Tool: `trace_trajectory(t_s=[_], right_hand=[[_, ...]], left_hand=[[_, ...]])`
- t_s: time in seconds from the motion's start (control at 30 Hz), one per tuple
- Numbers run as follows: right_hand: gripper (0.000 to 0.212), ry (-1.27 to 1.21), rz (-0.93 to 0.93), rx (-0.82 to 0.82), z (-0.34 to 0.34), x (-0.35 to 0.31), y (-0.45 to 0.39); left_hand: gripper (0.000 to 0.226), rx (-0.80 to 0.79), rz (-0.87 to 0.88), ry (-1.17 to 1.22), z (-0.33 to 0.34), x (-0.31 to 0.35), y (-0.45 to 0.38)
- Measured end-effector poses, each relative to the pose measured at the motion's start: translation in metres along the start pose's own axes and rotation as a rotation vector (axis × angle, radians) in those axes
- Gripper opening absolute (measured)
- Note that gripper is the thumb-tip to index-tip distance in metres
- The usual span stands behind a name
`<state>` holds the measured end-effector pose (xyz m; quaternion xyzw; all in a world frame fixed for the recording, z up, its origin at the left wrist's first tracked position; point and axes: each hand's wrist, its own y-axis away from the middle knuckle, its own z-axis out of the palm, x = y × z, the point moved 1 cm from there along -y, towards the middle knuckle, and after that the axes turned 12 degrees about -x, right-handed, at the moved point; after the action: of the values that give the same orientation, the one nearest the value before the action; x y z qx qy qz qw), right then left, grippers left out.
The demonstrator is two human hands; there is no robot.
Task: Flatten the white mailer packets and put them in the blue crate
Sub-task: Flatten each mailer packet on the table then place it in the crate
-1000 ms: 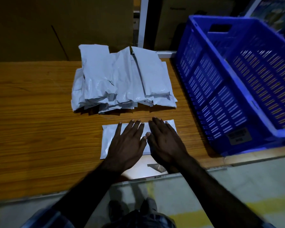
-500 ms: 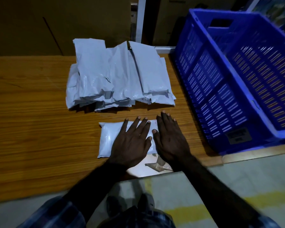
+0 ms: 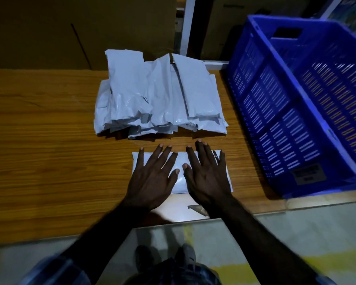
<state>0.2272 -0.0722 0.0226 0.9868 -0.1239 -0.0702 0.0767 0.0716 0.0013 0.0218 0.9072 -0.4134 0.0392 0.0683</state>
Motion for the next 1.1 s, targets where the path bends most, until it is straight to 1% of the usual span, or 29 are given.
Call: trace_trajectory(t_s=[0.23,0.3,0.4,0.5,0.63,0.87,0.93,1.0,1.1], right_hand=[[0.063,0.019,-0.011,-0.036,0.0,0.001,0.001],[0.062,0.018,-0.024,-0.031,-0.004,-0.001,0.001],[0.061,-0.052,-0.095,-0.015,-0.011,-0.02,-0.003],[0.057,-0.073,-0.157,0.001,-0.002,-0.041,-0.002],[0.054,-0.049,-0.16,0.033,0.007,-0.042,-0.001],[0.055,-0.054,-0.185,-0.007,0.002,-0.039,-0.002],[0.055,-0.058,-0.149,0.003,-0.004,-0.033,-0.003],[0.054,-0.046,-0.065,0.029,-0.007,-0.024,-0.002],[0.055,-0.006,0.024,0.037,-0.005,-0.014,0.001]], left_hand=[[0.065,-0.046,-0.02,0.051,0.001,-0.002,-0.002],[0.066,-0.022,-0.019,0.102,0.0,-0.004,-0.002],[0.06,0.023,-0.062,0.192,-0.002,-0.014,0.001],[0.058,0.017,-0.039,0.153,0.002,-0.026,0.009],[0.06,-0.016,-0.039,0.121,0.005,-0.031,0.013],[0.067,-0.059,-0.058,0.082,0.0,-0.029,0.011],[0.067,-0.032,-0.056,0.055,-0.006,-0.025,0.007],[0.063,0.007,-0.039,0.055,-0.011,-0.017,0.003],[0.061,-0.001,-0.017,0.056,-0.005,-0.004,-0.005]])
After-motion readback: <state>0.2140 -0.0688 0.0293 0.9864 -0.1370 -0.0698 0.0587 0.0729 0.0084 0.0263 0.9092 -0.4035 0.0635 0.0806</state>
